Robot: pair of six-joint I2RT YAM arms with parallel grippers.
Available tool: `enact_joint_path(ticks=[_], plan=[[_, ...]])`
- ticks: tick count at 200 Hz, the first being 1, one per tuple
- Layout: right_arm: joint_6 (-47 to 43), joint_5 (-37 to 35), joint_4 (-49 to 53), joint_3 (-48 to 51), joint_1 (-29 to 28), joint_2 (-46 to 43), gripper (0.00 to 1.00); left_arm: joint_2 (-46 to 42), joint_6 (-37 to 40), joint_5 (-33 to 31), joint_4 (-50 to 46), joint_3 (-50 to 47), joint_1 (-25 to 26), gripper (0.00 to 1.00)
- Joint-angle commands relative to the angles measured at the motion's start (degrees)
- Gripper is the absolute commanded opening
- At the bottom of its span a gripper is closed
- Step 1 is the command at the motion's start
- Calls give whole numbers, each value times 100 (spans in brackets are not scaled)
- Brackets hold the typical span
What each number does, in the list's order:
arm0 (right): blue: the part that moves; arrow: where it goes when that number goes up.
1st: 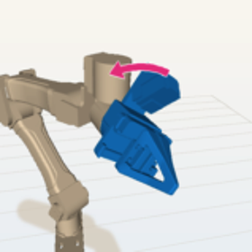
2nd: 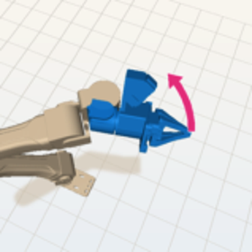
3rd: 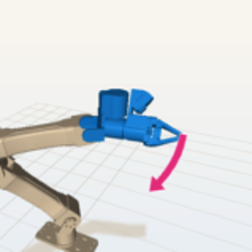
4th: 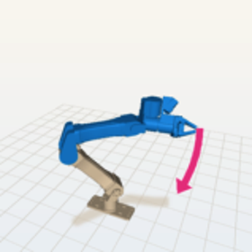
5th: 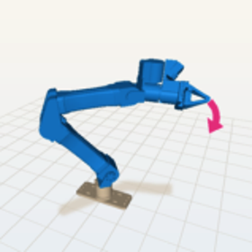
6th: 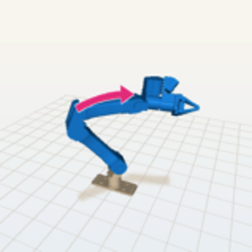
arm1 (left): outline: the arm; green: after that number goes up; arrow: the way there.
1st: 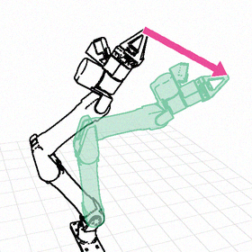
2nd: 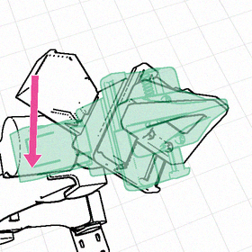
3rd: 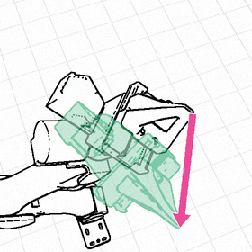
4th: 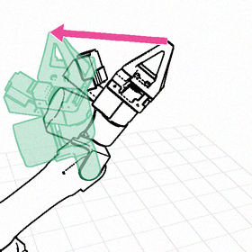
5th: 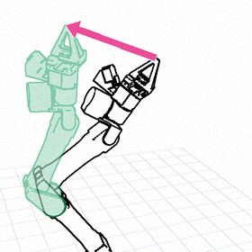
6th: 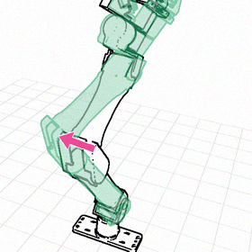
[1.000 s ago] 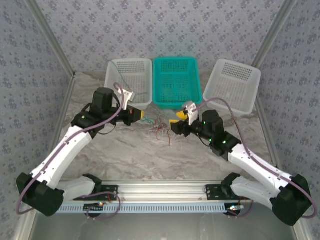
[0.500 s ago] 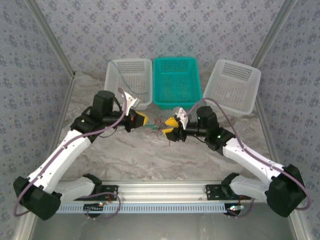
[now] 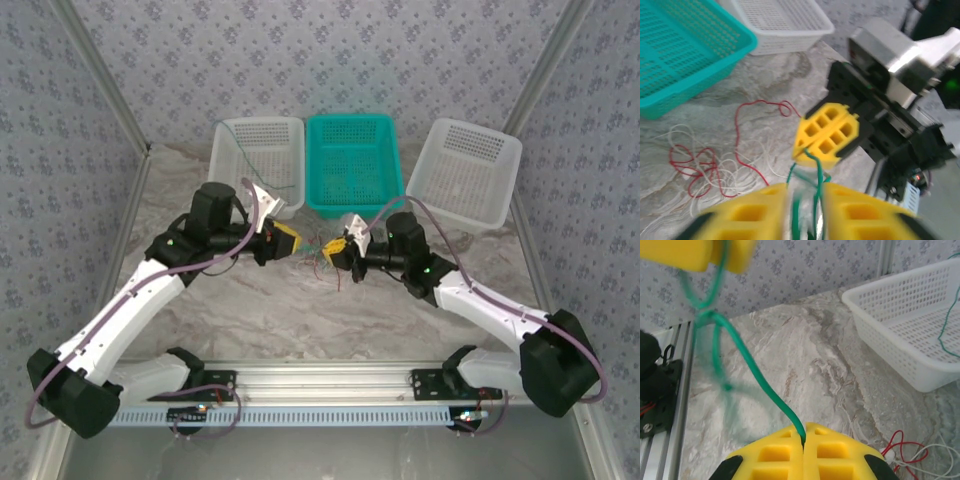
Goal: Untangle the cables
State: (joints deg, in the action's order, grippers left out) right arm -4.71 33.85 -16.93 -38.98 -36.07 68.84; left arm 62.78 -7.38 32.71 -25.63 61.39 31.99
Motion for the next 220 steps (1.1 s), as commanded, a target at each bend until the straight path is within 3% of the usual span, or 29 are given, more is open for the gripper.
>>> enact_joint_path(ticks=[1, 13, 30, 63, 108, 168, 201, 220], plan=[[642, -848, -244, -32, 37, -58, 0, -180, -444, -826, 463, -57, 29, 46], [1074, -1542, 233, -258, 67, -43, 0, -416, -769, -1012, 822, -228, 27, 53], [1481, -1742, 599, -458, 157, -69, 0, -705, -1150, -934, 1250, -440, 9, 56], [2429, -1931, 954, -865, 170, -67, 0, -494, -2305, 561, 3222, -1156, 65, 54], [3740, -2010, 1213, -1252, 193, 48, 0, 367, -3450, -311, 4901, -1601, 449, 52], [4185, -1840, 1267, -1413, 187, 77, 0, 1052, -3199, -643, 5129, -1135, 677, 49], [4206, -1678, 1376, -1573, 171, 125, 0, 972, -1699, -1431, 4044, -793, 926, 48], [4211, -1568, 1419, -1655, 146, 177, 0, 1044, -1313, -1518, 3975, -679, 964, 49]])
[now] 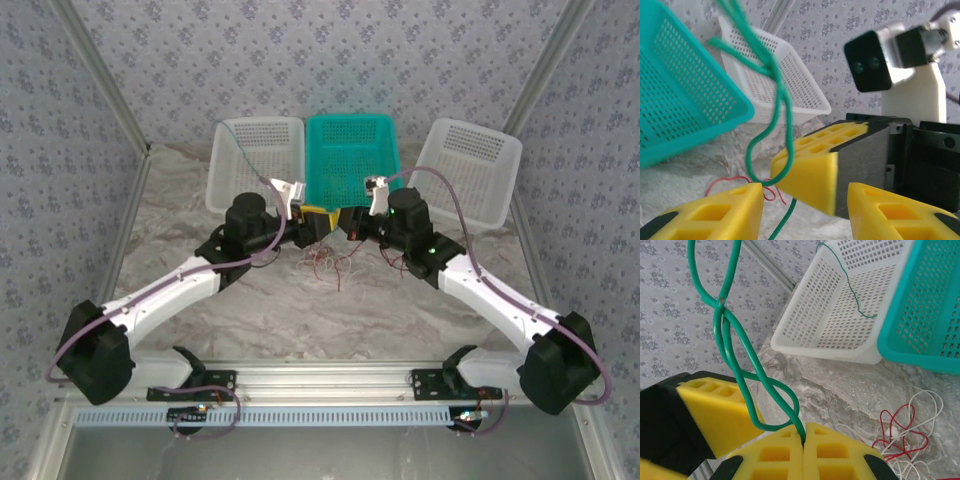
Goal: Untangle the cables
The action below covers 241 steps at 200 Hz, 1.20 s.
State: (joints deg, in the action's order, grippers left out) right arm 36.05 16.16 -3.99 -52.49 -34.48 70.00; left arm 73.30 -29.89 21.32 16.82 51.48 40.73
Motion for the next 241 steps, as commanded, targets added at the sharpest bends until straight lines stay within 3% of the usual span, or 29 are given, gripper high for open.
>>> enact_joint_path(ticks=[1, 16, 48, 73, 89, 111, 126, 138, 152, 176, 187, 209, 241], plan=[[137, 202, 126, -310, -14, 64, 0, 1, 953, -377, -268, 319, 91, 49], [147, 238, 127, -340, -39, 76, 0, 116, 1092, -488, -460, 489, 89, 47], [148, 293, 109, -395, -96, 75, 0, 258, 1224, -960, -619, 601, 91, 34], [101, 412, 118, -475, -151, 73, 0, 388, 1245, -953, -618, 698, 85, 25], [53, 453, 151, -537, -185, 74, 0, 481, 1209, -1116, -737, 794, 90, 24], [51, 497, 199, -611, -265, 75, 0, 502, 1097, -1866, -1019, 863, 86, 23], [51, 520, 222, -631, -307, 75, 0, 485, 1098, -2210, -1070, 854, 93, 33], [-127, 515, 252, -630, -314, 71, 0, 475, 1108, -2037, -951, 793, 67, 33], [-139, 494, 284, -631, -313, 76, 0, 509, 1117, -1437, -810, 819, 26, 27], [-130, 510, 250, -631, -321, 77, 0, 618, 1047, -668, -533, 873, -4, 27], [-125, 503, 249, -645, -318, 79, 0, 642, 1031, -725, -526, 876, 4, 24], [-138, 369, 393, -664, -290, 38, 0, 631, 1082, -1064, -830, 951, -3, 0], [211, -199, 988, -546, 169, -70, 0, 320, 1215, -1128, -1104, 784, -32, 0]])
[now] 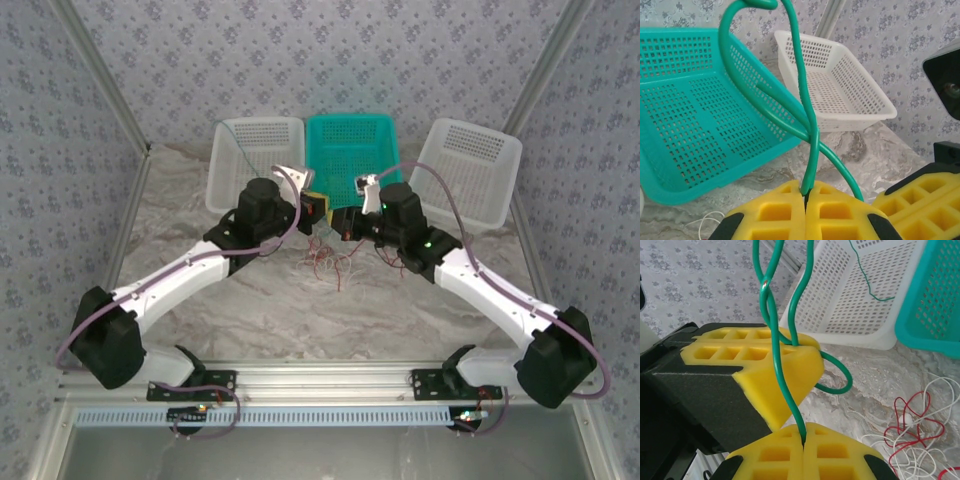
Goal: Untangle the cables
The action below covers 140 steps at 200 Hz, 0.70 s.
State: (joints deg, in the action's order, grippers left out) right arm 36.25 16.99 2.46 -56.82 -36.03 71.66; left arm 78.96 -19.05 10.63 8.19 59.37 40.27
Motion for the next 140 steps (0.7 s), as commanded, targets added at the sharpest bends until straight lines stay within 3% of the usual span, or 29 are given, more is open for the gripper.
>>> enact_joint_path(ticks=[1, 54, 92, 124, 140], plan=[[208, -287, 348, -103, 351, -243, 0, -265, 135, -60, -248, -14, 11, 0], [-289, -1071, 1442, 188, 1705, -659, 0, -1241, 572, -416, -1771, -161, -898, 0], [-617, -1801, 1827, 422, 2106, -967, 0, -1331, 1232, -1075, -3223, 301, -1458, 0], [-366, -2272, 1977, 622, 2492, -1306, 0, -1435, 1379, -1758, -3533, 356, -1674, 0], [-310, -1987, 1765, 715, 2544, -1382, 0, -1524, 1066, -1407, -3468, 293, -1930, 0]])
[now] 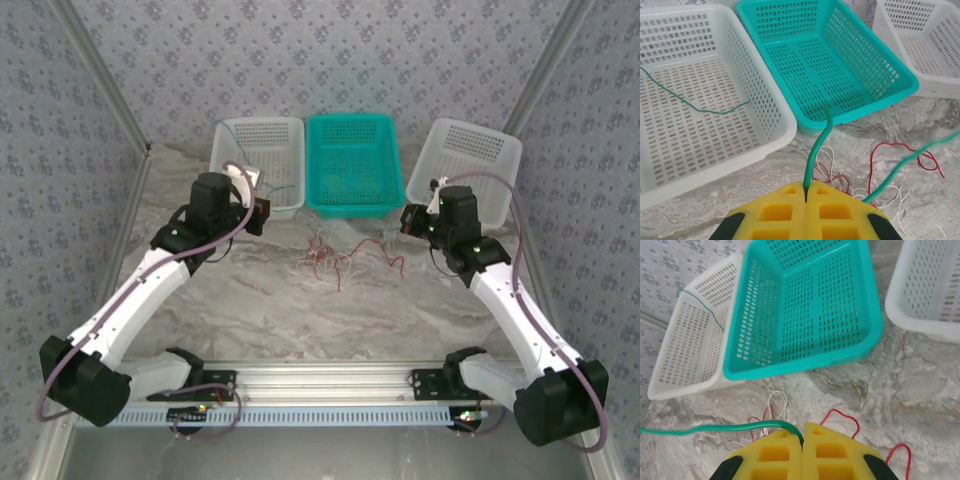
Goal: Untangle the cables
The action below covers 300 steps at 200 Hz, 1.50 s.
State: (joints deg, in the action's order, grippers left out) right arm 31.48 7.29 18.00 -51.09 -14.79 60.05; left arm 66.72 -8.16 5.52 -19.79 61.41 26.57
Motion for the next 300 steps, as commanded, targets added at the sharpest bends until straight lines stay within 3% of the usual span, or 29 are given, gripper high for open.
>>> enact_joint_path(ticks=[1, 14, 33, 52, 65, 76, 108, 142, 168, 179, 212, 231, 260, 277, 300], plan=[[166, -969, 185, 143, 413, -222, 0, -309, -34, -829, -646, 82, -571, 0], [141, -396, -227, 191, 260, -142, 0, -455, -205, -216, -237, -143, -621, 0], [-82, -210, -293, -1, -40, 65, 0, -664, -761, 192, 210, -374, -834, 0], [-171, -130, -342, -178, -178, 191, 0, -801, -1395, -557, -232, -247, -1278, 0], [-222, -576, -234, -271, -259, 200, 0, -945, -1762, -1247, -580, -213, -1745, 0], [-264, -1081, -111, -264, -209, 170, 0, -1069, -1881, -1302, -633, -276, -2251, 0], [-541, -1139, -172, -56, -101, 79, 0, -1101, -1960, -582, -640, -188, -3305, 0], [-804, -563, -476, -189, -743, 250, 0, -1103, -2179, 789, 299, -458, -3280, 0], [-644, -324, -461, -701, -1100, 589, 0, -1260, -2164, 1376, 581, -638, -3102, 0], [-454, -169, -522, -853, -1116, 715, 0, -1416, -2147, 1527, 591, -689, -3039, 8], [-128, -180, -833, -1254, -1241, 930, 0, -1921, -1823, 1676, -65, -530, -2700, 48], [-148, -158, -819, -1622, -1395, 1162, 0, -2226, -1718, 1637, -337, -523, -2429, 56], [-252, -686, -617, -2255, -1579, 1455, 0, -2485, -1598, 1601, -634, -490, -2095, 66], [-235, -564, -711, -2499, -1646, 1706, 0, -2593, -1510, 1575, -752, -448, -1985, 73], [-426, -767, -543, -3082, -1831, 2321, 0, -2728, -1436, 1653, -812, -349, -1913, 91]])
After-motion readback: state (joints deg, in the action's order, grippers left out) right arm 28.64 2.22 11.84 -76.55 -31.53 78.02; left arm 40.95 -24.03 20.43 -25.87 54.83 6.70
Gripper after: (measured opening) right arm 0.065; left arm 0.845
